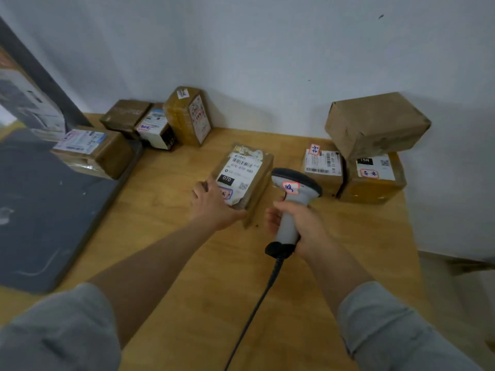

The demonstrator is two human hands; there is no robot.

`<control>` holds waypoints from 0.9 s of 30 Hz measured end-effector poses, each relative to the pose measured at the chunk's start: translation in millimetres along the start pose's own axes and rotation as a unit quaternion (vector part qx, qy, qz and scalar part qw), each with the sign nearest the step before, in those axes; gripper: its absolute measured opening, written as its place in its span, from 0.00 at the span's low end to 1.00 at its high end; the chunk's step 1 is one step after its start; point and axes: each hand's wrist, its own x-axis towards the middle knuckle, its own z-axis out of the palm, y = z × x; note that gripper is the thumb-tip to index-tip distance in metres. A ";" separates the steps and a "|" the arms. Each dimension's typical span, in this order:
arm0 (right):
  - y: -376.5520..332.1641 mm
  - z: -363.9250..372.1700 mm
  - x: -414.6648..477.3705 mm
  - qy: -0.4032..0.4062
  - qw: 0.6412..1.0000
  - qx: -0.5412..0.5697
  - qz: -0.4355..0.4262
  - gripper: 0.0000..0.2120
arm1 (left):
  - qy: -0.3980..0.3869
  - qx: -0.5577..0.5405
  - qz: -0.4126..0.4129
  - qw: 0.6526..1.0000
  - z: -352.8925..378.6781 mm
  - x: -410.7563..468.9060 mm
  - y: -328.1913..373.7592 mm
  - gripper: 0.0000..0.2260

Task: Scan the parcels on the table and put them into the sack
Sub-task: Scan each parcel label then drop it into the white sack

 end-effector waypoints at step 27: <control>176.8 70.8 -206.6 -0.105 0.983 -0.152 -0.007 0.16 | -0.103 -0.481 -0.139 0.859 -88.9 -251.4 -241.9 0.32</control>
